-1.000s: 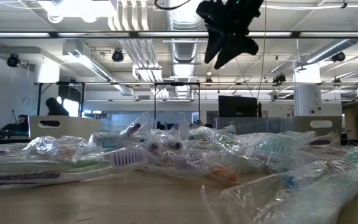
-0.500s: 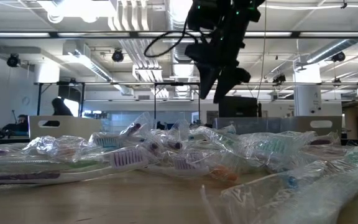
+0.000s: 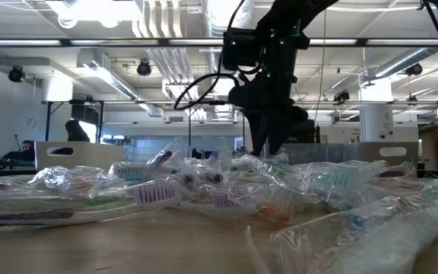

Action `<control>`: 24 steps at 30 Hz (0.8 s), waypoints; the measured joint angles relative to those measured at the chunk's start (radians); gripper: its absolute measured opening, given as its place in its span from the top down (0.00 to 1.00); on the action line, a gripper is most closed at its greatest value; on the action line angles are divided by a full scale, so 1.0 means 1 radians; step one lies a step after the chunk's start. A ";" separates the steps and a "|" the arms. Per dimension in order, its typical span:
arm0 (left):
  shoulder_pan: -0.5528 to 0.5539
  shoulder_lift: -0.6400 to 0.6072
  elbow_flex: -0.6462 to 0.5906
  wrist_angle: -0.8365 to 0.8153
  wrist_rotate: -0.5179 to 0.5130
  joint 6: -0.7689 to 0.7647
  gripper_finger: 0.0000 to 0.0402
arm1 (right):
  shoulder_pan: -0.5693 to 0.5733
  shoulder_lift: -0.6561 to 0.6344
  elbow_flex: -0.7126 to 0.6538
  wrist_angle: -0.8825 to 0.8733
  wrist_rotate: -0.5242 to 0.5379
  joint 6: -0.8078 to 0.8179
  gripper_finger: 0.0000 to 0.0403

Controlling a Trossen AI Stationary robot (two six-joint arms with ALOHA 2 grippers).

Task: Pick & Place Toothbrushes
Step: Put the orange toothbrush into the gray bin

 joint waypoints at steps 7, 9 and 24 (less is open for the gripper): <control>0.000 0.000 0.000 0.000 0.000 0.000 0.90 | 0.001 0.044 -0.005 -0.025 -0.080 -0.010 0.46; 0.000 0.000 0.000 0.000 0.000 0.000 0.90 | 0.006 0.051 -0.007 -0.049 -0.095 -0.013 0.47; 0.000 0.000 0.000 0.000 0.000 0.000 0.90 | 0.044 0.014 -0.136 -0.004 -0.097 0.010 0.48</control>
